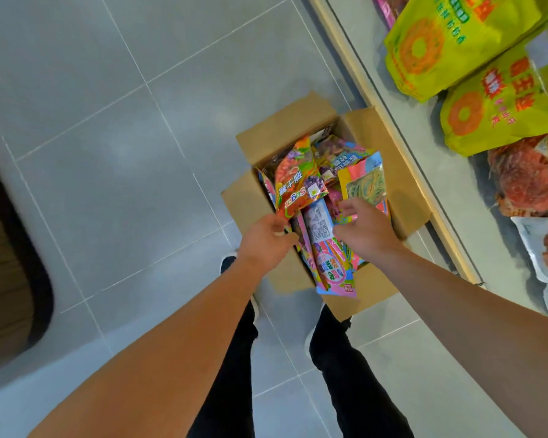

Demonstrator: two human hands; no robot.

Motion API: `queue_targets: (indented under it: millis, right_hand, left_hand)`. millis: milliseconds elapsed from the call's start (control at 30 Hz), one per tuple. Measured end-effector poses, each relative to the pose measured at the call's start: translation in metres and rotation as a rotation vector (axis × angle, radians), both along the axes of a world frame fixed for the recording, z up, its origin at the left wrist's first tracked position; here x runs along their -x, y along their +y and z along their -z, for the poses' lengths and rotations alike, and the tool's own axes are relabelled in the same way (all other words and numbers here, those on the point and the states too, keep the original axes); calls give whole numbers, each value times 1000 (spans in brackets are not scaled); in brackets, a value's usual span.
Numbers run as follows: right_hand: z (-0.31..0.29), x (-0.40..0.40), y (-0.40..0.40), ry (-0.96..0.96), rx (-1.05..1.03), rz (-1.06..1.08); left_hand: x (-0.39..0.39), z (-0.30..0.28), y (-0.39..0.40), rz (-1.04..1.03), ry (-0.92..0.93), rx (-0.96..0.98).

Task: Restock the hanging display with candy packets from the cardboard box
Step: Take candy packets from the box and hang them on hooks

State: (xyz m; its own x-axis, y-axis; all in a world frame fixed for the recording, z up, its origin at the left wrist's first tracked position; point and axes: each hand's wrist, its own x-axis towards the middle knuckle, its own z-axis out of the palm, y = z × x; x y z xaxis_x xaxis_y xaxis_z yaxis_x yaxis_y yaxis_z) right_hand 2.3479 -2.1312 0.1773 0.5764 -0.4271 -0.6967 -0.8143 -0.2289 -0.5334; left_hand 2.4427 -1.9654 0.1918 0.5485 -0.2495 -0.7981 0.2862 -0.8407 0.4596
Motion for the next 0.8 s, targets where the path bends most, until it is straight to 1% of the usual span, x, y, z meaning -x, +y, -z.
queue_targets:
  millis: [67, 200, 233, 300, 400, 500, 600, 700, 800]
  right_hand:
    - [13, -13, 1, -53, 83, -114]
    - [47, -47, 6, -54, 282, -360]
    - [54, -56, 7, -25, 334, -413]
    - [69, -74, 9, 93, 408, -530]
    - [83, -87, 10, 228, 445, -666]
    - [95, -89, 9, 213, 465, -664]
    - [98, -93, 7, 86, 464, -571]
    - [87, -111, 0, -76, 483, -480]
    - [63, -138, -3, -185, 512, -363]
  left_hand:
    - [-12, 10, 3, 98, -43, -10]
    - [-43, 41, 12, 200, -50, -26]
    - [-50, 48, 13, 214, -41, -26]
    - [-65, 64, 14, 248, -18, -27]
    - [-77, 81, 11, 245, 11, 5]
    - [-83, 93, 7, 231, 53, 63]
    - [-88, 92, 1, 309, 52, 112]
    - [-98, 81, -5, 386, -32, 125]
    - [-113, 68, -11, 349, -141, 129]
